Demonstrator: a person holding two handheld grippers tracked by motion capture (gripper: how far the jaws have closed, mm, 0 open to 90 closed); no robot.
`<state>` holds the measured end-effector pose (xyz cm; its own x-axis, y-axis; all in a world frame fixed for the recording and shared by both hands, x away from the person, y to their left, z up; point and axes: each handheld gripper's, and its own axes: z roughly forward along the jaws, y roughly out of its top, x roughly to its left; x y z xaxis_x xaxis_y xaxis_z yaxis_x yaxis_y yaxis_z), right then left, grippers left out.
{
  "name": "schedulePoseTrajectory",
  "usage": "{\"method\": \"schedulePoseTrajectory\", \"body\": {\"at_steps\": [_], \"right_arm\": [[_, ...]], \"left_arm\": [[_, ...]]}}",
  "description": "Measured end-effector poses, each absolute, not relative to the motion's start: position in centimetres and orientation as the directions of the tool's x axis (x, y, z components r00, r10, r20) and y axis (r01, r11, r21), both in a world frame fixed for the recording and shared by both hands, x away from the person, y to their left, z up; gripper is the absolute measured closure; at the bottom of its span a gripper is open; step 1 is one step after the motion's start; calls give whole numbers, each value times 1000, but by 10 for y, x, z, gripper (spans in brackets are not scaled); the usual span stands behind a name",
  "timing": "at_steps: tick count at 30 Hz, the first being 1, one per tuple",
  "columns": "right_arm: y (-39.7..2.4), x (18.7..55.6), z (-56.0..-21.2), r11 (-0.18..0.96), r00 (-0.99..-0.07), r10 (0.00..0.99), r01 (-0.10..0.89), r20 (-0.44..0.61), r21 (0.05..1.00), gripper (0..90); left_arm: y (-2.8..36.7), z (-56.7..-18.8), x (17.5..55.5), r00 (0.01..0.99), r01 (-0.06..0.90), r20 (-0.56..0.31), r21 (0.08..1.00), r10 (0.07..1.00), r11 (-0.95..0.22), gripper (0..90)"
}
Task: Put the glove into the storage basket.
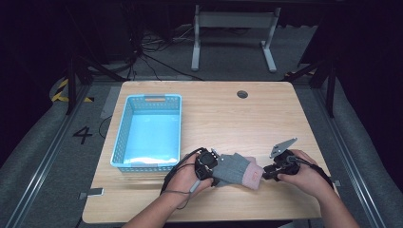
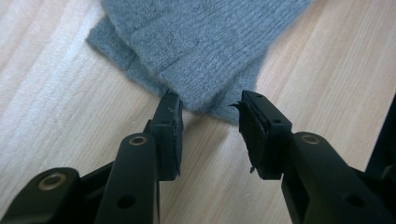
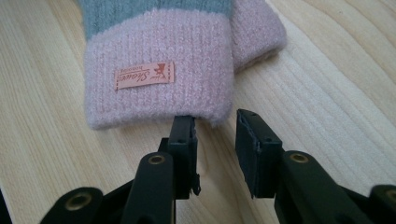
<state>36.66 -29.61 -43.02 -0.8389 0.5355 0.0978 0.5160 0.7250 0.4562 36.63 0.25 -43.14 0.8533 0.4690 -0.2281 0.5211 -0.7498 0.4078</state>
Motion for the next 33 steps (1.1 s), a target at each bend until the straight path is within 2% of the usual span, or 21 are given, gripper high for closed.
{"method": "schedulePoseTrajectory", "body": {"at_steps": [4,10,14,20,21,24,33], "right_arm": [[-297,366,-428,720,-839,535,513,97,467,682],[-296,366,-428,722,-842,532,508,91,470,685],[-294,366,-428,722,-842,532,506,90,473,696],[-293,365,-424,718,-846,527,493,80,492,764],[-293,365,-423,718,-846,528,492,77,492,808],[-293,365,-420,721,-848,525,486,69,494,864],[-294,362,-405,701,-845,532,476,55,531,879]], "left_arm": [[4,-426,365,851,524,-233,441,471,-728,612],[0,-429,367,853,520,-228,431,469,-737,634],[-2,-429,368,848,528,-228,432,479,-731,716],[-2,-426,366,851,522,-224,450,475,-725,850],[-3,-426,365,852,521,-221,447,475,-727,856],[-2,-423,364,858,510,-215,447,466,-734,864],[4,-411,354,862,501,-207,479,462,-720,866]]}}
